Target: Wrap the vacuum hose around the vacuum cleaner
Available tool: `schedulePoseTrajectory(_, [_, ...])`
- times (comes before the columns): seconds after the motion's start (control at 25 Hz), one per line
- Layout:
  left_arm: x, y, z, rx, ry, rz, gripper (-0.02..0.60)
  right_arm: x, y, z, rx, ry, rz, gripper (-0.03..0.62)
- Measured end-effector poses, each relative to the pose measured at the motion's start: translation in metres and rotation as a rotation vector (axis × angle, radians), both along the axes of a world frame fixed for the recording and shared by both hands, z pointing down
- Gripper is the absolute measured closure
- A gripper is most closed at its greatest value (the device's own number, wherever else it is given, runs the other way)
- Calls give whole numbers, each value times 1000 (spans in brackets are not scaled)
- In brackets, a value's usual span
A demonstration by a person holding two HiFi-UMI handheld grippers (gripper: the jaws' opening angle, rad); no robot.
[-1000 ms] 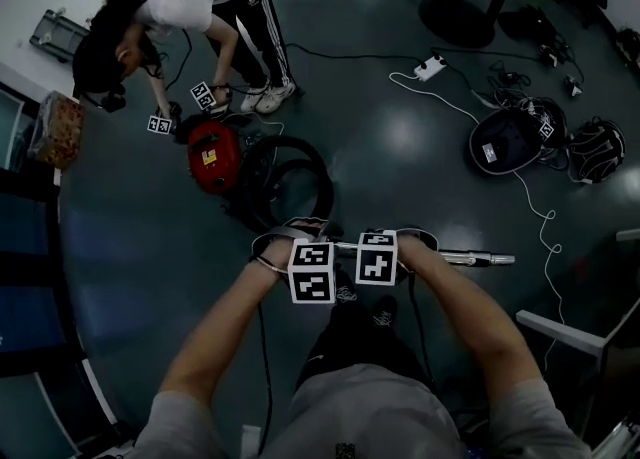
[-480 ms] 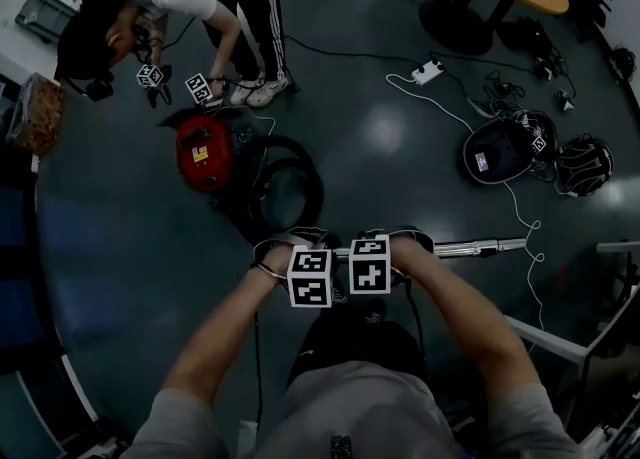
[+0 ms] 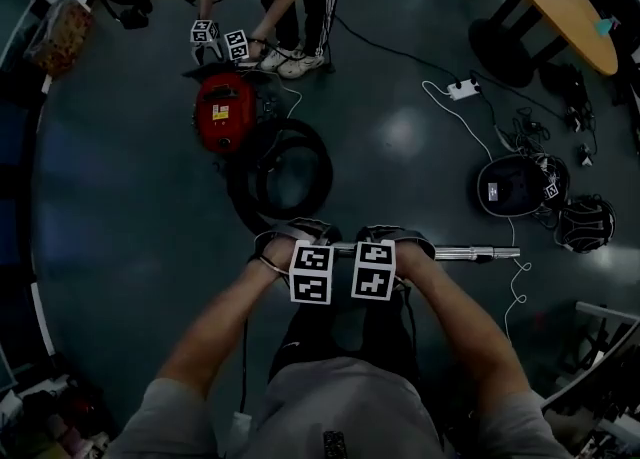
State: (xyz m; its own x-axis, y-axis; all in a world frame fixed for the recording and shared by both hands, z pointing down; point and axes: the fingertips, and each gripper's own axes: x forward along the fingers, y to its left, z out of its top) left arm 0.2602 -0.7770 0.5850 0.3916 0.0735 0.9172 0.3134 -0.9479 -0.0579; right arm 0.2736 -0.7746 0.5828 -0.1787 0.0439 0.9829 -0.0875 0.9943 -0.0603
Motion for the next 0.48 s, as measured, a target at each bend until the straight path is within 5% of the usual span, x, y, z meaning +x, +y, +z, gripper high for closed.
schedulePoseTrajectory(0.16, [15, -8, 1, -15, -27, -72, 445, 14, -13, -2, 54, -54, -65, 503])
schedulePoseTrajectory(0.48, [75, -19, 8, -34, -86, -196, 445, 84, -25, -19, -75, -220, -99, 457])
